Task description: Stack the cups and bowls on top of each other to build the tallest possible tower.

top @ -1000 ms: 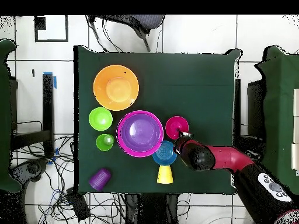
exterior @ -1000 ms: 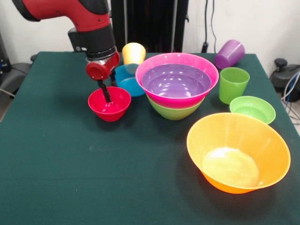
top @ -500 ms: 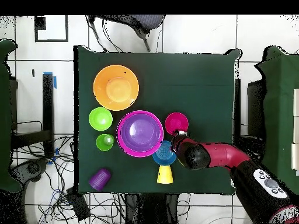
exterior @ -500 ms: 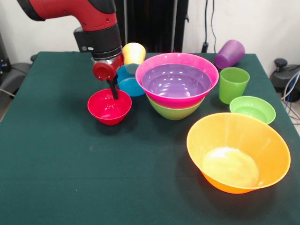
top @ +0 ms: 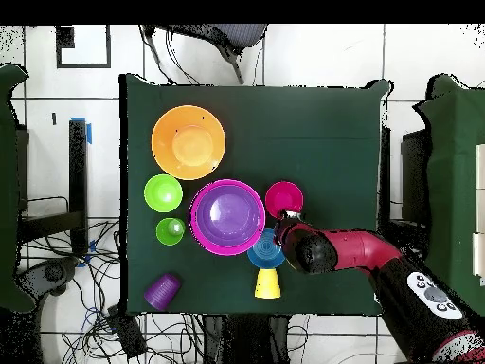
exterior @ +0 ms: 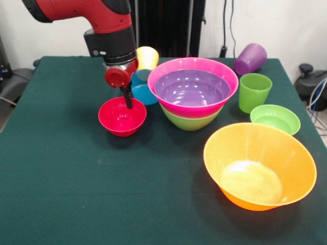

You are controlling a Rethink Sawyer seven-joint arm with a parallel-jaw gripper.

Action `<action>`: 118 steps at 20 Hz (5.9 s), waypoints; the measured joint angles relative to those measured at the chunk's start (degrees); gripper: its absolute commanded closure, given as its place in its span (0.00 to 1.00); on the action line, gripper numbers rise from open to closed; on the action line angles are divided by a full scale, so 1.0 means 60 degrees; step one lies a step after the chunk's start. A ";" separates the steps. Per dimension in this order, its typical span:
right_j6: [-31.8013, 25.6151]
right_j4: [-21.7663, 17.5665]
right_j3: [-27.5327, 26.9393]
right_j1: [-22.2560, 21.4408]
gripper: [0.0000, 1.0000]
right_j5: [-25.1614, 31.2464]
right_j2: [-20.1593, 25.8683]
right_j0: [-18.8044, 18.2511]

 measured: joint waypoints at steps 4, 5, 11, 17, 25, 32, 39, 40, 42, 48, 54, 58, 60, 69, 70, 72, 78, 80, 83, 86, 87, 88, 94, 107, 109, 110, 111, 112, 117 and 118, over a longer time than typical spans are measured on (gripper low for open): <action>0.0000 0.0014 0.0192 -0.0349 1.00 0.0115 0.0462 -0.0456; 0.0000 0.0048 0.0276 -0.0465 1.00 0.0211 0.0703 -0.0702; -0.0002 0.0345 0.0642 -0.1291 1.00 0.1393 0.2011 -0.2178; -0.0004 0.0359 0.0670 -0.2061 1.00 0.2854 0.2828 -0.2773; -0.0004 0.0355 0.0921 -0.1948 1.00 0.3440 0.3890 -0.2765; -0.0004 0.0442 0.1352 -0.1898 1.00 0.3446 0.5104 -0.2830; -0.0004 0.0603 0.1670 -0.2098 1.00 0.3529 0.6253 -0.3066; -0.0004 0.0622 0.1720 -0.2120 1.00 0.3551 0.6427 -0.3120; -0.0004 0.0636 0.1818 -0.2159 1.00 0.3569 0.6773 -0.3236; -0.0004 0.0601 0.1893 -0.2129 1.00 0.3569 0.7202 -0.3349; -0.0004 0.0149 0.1901 -0.1696 1.00 0.3569 0.7136 -0.3236; -0.0004 -0.0258 0.1900 -0.1378 1.00 0.3569 0.6883 -0.2887; -0.0004 -0.0454 0.1899 -0.1252 1.00 0.3569 0.6737 -0.2665; -0.0004 -0.0631 0.1897 -0.1020 1.00 0.3567 0.6338 -0.2147; -0.0004 -0.0633 0.1897 -0.1020 1.00 0.3567 0.6322 -0.2147; -0.0004 -0.0646 0.1901 -0.1026 1.00 0.3567 0.6241 -0.2155; -0.0004 -0.0652 0.2105 -0.1119 1.00 0.3567 0.6293 -0.2371; -0.0004 -0.0654 0.2202 -0.1115 1.00 0.3567 0.6321 -0.2488; -0.0004 -0.0662 0.2362 -0.1068 1.00 0.3569 0.6318 -0.2631; -0.0004 -0.0694 0.2474 -0.1029 1.00 0.3567 0.6320 -0.2703; -0.0004 -0.0732 0.2539 -0.1032 1.00 0.3567 0.6321 -0.2733; -0.0004 -0.0759 0.2586 -0.1033 1.00 0.3567 0.6321 -0.2751; -0.0004 -0.0843 0.2896 -0.1035 1.00 0.3432 0.6404 -0.2845; -0.0004 -0.0857 0.3083 -0.0262 1.00 0.2464 0.6591 -0.2979; -0.0004 -0.0857 0.3094 -0.0154 1.00 0.2405 0.6621 -0.2994; -0.0004 -0.0857 0.3100 -0.0111 1.00 0.2384 0.6634 -0.3001; -0.0004 -0.0857 0.3102 -0.0078 1.00 0.2381 0.6644 -0.3008; -0.0004 -0.0857 0.3104 -0.0046 1.00 0.2378 0.6655 -0.3016; -0.0004 -0.0865 0.3104 0.0081 1.00 0.2376 0.6660 -0.3023; -0.0004 -0.0920 0.3102 0.0075 1.00 0.2376 0.6656 -0.3017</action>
